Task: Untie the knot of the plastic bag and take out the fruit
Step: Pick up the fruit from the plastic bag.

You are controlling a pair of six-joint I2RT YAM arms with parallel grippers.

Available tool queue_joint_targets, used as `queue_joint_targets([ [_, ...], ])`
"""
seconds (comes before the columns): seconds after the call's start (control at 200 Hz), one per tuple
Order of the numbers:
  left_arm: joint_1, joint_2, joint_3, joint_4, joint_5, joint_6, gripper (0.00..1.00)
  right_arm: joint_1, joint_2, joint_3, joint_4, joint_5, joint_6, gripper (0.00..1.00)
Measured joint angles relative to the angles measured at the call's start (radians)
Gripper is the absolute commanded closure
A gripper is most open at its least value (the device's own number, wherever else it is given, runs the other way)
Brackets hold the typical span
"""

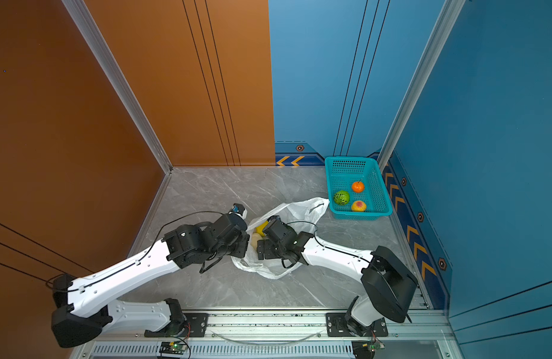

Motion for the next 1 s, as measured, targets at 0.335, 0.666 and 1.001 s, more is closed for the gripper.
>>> queue_joint_targets([
  [0.335, 0.001, -0.005, -0.042, -0.002, 0.027, 0.001, 1.00, -0.085, 0.173, -0.010, 0.335, 0.054, 0.144, 0.12],
  [0.666, 0.002, -0.005, -0.055, -0.004, 0.048, 0.008, 1.00, -0.123, 0.281, 0.005, 0.481, 0.061, 0.244, 0.11],
  [1.001, 0.002, 0.012, -0.054, -0.003, 0.074, 0.027, 1.00, -0.122, 0.353, 0.070, 0.548, 0.089, 0.290, 0.10],
])
